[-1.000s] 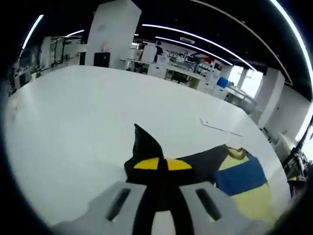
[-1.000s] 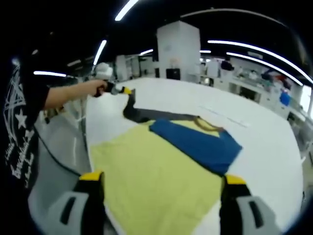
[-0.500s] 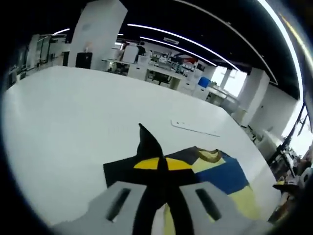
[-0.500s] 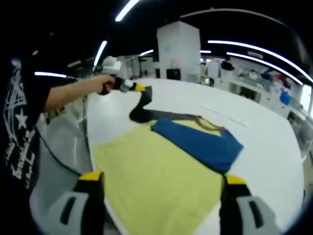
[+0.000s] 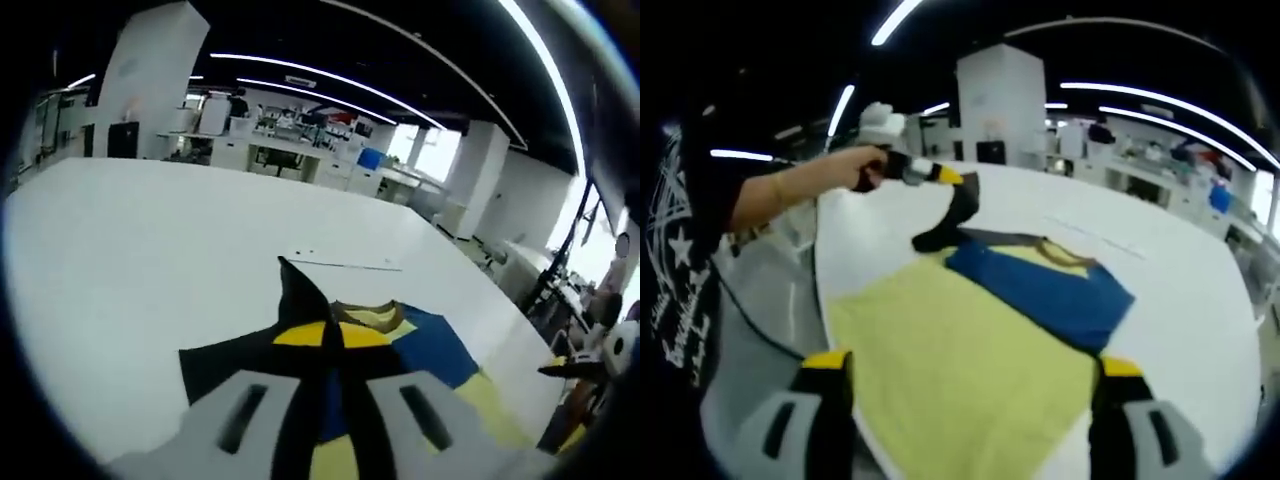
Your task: Fold the garment on the visible template until the final outline fits inside the template.
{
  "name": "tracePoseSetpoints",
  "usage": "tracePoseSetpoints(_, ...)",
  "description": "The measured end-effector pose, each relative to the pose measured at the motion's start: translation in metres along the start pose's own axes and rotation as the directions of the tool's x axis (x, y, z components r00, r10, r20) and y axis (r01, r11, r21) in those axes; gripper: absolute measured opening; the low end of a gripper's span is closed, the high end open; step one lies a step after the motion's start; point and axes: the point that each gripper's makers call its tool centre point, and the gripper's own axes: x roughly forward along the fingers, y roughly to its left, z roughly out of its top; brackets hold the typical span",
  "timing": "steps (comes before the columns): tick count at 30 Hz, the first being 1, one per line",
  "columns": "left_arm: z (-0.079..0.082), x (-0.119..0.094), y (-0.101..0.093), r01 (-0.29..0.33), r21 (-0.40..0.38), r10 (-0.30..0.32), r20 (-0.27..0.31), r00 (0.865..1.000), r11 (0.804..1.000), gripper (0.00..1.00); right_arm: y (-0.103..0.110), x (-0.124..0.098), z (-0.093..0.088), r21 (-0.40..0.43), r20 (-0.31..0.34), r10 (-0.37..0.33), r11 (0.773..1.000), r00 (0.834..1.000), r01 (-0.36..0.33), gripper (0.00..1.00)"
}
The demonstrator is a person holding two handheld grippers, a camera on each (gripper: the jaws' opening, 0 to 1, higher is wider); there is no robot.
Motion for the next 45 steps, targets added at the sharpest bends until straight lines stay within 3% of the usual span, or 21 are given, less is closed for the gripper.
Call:
tracePoseSetpoints(22, -0.004, 0.047, -0.064, 0.104, -0.032, -0.104, -0.013, 0.994, 0.994, 0.00, -0.010, -0.003, -0.011, 0.035, -0.005, -0.028, 0.999, 1.000, 0.028, 0.99)
tracePoseSetpoints(45, -0.036, 0.089, -0.127, 0.176, -0.032, -0.178, -0.062, 0.982, 0.984, 0.00, -0.024, -0.008, -0.028, 0.051, -0.017, -0.058, 0.997, 0.998, 0.059, 0.99)
